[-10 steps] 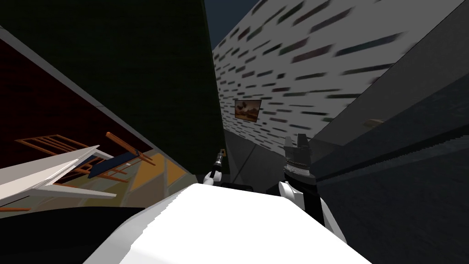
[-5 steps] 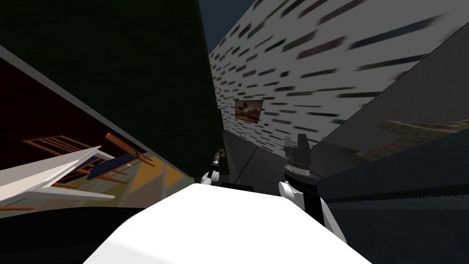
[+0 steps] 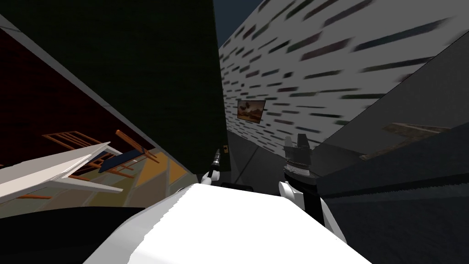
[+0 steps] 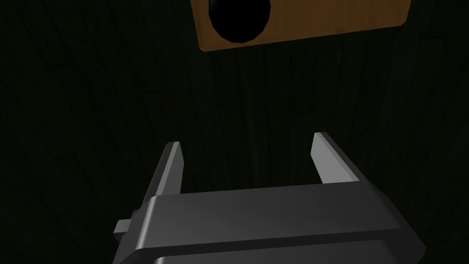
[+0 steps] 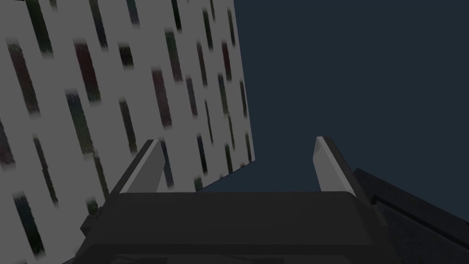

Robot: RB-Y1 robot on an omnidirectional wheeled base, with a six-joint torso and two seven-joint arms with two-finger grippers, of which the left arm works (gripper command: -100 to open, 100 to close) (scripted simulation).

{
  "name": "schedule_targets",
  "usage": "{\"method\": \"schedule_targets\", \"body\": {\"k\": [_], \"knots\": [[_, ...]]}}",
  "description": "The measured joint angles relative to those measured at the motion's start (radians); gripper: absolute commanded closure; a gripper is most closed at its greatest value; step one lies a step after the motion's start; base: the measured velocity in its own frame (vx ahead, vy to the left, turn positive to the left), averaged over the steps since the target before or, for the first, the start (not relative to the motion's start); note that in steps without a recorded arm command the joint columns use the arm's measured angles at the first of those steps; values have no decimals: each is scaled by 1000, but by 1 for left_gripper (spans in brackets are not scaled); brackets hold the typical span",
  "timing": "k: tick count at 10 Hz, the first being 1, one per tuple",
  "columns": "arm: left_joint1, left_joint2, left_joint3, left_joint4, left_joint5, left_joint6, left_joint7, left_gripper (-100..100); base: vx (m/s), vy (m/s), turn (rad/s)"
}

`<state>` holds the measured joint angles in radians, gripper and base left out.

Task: Push the door open

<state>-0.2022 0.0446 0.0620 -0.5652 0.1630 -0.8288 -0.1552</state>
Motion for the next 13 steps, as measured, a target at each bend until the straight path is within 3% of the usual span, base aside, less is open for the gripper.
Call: {"method": "schedule_targets", "body": {"k": [4,7,8,9,10,13], "knots": [[-13,-5,-72,20,91,-19,-44,-100,-71,26,41],[-40,-23,-125,62,162,-43,-76,-100,-77,8,28],[-38,-26,-133,60,172,-45,-81,-100,-68,-9,58],[-30,-36,-153,40,196,-37,-95,-100,-98,-39,41],[-41,-50,-171,61,219,-46,-106,-100,-99,-58,24],[-31,-85,-215,38,273,-44,-140,-100,-73,-97,27]]}}
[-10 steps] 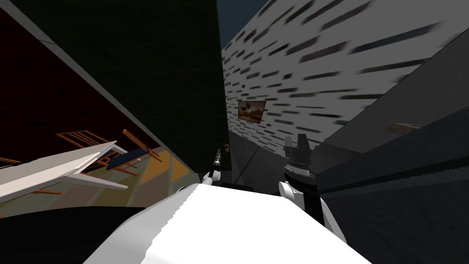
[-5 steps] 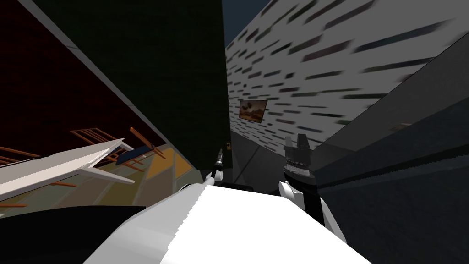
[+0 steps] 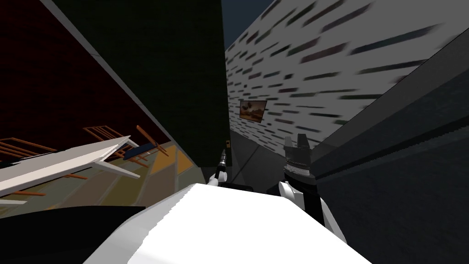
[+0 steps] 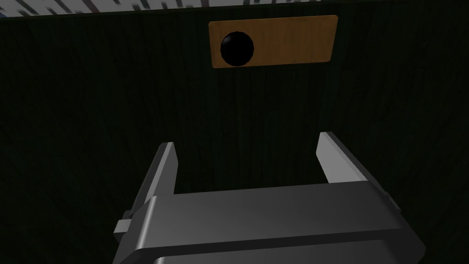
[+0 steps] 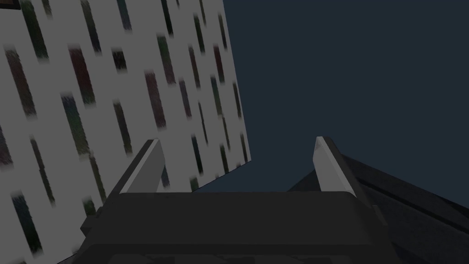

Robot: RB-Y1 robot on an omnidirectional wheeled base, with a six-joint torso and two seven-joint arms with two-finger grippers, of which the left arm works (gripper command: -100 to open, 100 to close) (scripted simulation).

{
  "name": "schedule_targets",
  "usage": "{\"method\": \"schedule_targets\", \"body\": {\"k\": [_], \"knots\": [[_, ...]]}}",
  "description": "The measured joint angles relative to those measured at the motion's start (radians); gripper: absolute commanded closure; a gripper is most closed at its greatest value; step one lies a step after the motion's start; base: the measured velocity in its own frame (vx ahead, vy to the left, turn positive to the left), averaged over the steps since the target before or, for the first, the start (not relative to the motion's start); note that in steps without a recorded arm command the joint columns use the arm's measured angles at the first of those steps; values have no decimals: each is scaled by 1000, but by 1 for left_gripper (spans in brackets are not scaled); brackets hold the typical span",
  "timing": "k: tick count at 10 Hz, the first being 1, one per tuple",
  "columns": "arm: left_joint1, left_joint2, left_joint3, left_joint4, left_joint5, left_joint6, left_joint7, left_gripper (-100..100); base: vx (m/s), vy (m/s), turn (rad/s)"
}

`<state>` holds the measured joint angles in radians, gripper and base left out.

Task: Push the door open

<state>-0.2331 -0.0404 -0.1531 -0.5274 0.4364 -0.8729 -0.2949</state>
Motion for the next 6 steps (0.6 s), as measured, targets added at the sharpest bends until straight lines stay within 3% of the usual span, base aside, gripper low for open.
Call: {"method": "schedule_targets", "body": {"k": [1,3,4,5,6], "knots": [[2,-1,-2,-3,2,2,-2,-100,50,50,-16],[1,20,0,-2,2,2,0,-100,127,92,-19],[2,32,-1,3,2,-3,3,-100,180,85,-23],[18,44,-1,-22,1,4,-1,-100,224,44,-32],[3,55,2,3,2,-4,2,-100,251,-4,-32]]}}
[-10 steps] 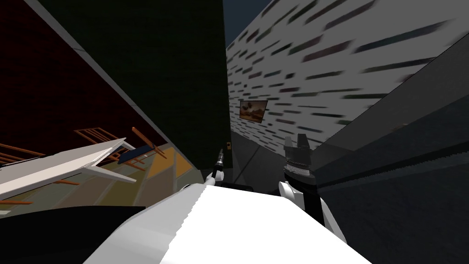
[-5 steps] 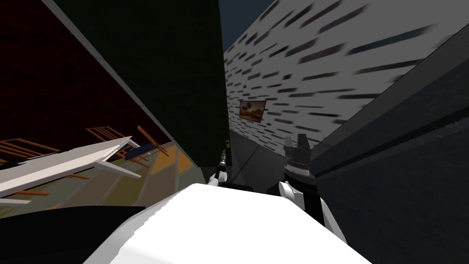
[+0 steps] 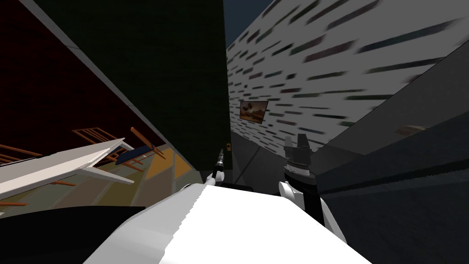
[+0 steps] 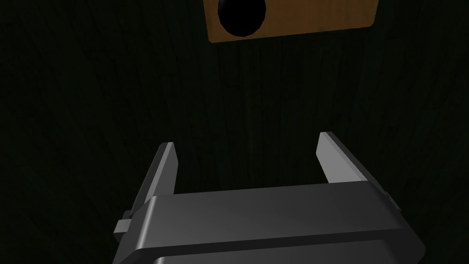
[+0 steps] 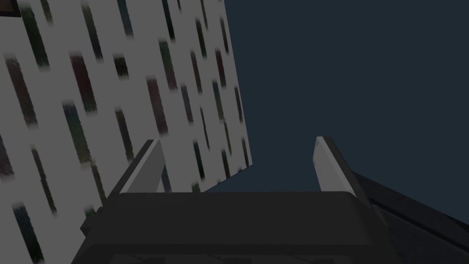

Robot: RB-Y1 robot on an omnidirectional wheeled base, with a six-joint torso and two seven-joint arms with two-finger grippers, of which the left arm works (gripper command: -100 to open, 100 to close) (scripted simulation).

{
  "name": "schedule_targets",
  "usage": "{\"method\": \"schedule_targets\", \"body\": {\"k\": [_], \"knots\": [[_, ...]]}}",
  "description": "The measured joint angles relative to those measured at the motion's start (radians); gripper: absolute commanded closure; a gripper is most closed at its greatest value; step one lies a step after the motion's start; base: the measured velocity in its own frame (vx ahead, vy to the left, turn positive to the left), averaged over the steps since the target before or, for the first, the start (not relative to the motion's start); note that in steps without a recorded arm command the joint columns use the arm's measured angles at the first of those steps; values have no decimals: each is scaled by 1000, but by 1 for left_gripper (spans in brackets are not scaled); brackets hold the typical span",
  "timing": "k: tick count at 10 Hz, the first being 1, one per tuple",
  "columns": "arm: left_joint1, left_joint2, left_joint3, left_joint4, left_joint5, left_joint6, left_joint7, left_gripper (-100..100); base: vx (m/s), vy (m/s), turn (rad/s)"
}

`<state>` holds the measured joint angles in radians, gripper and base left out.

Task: Push the door open

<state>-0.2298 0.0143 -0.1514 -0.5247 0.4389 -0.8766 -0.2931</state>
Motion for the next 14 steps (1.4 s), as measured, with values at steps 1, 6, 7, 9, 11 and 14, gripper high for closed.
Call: {"method": "schedule_targets", "body": {"k": [1,6,7,9,11,14], "knots": [[-8,7,3,14,1,-8,4,-100,252,-32,-23],[-13,-13,10,29,5,-19,13,100,132,-35,-14],[-14,-13,10,27,4,-17,12,100,-25,15,-10],[-14,-13,9,26,4,-14,11,100,-14,8,-8],[-13,-14,8,27,4,-13,11,100,0,0,0],[-10,-1,18,35,15,-19,10,-100,71,-16,71]]}}
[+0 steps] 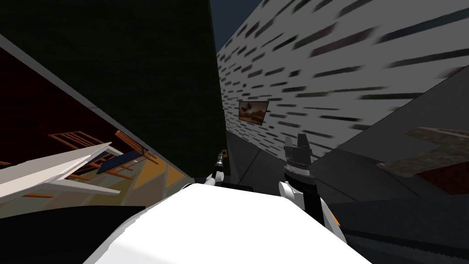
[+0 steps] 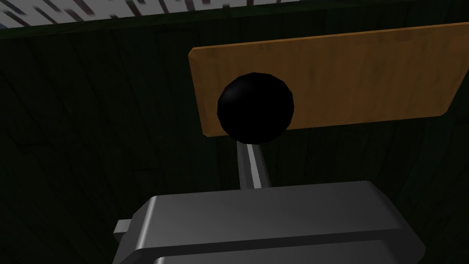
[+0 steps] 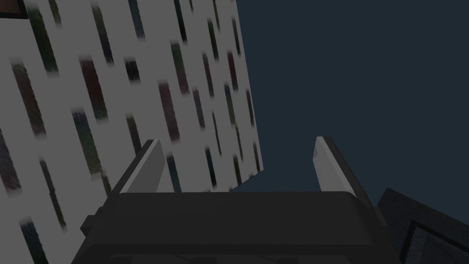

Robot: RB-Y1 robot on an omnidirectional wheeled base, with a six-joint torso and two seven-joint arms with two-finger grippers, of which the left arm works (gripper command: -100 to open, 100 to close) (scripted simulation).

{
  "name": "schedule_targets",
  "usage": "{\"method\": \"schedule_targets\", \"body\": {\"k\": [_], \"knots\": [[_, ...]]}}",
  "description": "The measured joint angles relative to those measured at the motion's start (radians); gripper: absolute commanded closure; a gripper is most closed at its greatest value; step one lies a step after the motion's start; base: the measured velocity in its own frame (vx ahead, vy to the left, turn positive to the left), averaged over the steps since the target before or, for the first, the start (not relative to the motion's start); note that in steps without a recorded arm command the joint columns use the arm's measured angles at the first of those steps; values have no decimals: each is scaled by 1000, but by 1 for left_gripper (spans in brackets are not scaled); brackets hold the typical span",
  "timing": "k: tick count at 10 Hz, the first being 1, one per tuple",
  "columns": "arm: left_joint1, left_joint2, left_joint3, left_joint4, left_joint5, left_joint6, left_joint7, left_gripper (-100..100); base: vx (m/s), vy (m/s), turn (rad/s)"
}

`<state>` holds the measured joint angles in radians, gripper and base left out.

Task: Push the door open

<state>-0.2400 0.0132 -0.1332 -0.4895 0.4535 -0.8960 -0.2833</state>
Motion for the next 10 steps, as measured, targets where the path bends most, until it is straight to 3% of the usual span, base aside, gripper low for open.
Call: {"method": "schedule_targets", "body": {"k": [3,6,8,9,10], "knots": [[33,24,-12,-49,-17,18,-5,-100,-126,67,75],[61,21,-22,-92,-30,33,-8,-100,-93,9,72],[103,-5,-31,-165,-42,65,-20,-100,-146,-65,101],[113,-19,-35,-176,-47,69,-20,-100,-127,-126,38],[99,-33,-37,-147,-51,56,-12,-100,-85,-97,13]]}}
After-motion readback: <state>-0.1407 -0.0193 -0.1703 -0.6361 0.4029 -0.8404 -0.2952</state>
